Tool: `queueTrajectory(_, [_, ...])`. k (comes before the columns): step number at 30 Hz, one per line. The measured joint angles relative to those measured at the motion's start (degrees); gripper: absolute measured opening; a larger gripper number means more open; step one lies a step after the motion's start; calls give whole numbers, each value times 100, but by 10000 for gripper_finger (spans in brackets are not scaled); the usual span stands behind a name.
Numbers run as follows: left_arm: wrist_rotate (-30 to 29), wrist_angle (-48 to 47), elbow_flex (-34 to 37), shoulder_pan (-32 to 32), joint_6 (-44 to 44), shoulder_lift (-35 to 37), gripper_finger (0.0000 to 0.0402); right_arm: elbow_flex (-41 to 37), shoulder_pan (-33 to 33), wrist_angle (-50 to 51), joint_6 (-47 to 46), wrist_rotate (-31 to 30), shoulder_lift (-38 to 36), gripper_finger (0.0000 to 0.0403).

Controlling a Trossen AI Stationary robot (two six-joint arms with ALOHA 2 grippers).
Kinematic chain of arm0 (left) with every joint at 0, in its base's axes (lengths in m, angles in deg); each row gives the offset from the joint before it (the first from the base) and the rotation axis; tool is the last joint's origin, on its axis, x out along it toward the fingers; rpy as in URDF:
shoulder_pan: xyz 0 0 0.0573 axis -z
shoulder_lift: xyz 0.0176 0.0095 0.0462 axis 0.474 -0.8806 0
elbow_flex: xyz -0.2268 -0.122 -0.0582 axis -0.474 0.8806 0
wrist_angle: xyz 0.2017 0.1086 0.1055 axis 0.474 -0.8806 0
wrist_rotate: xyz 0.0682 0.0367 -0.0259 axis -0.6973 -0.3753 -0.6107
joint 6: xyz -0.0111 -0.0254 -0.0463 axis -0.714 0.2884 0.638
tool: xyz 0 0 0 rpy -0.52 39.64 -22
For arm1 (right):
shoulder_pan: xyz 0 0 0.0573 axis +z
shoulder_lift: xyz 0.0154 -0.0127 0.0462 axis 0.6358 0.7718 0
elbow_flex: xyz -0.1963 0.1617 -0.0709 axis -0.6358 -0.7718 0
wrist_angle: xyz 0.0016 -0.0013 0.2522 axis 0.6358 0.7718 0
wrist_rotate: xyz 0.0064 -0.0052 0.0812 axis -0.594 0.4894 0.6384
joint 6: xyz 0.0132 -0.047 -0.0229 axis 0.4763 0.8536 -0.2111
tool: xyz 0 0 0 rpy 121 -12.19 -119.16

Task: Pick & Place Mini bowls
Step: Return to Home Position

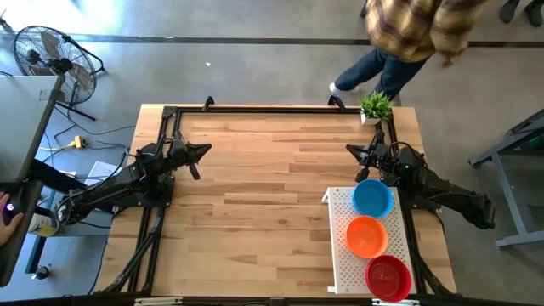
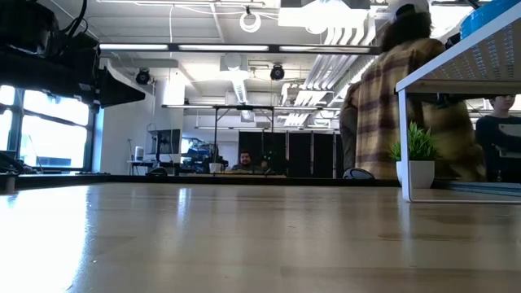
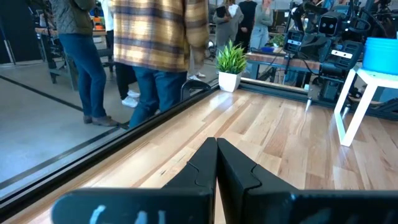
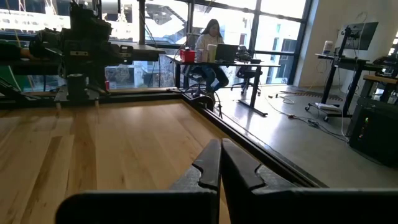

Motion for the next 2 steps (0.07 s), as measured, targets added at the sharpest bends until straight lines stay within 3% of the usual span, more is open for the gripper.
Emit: queueTrajectory(2, [0,0,0,0,1,1,1,0,1,-2,-2,0,0,0])
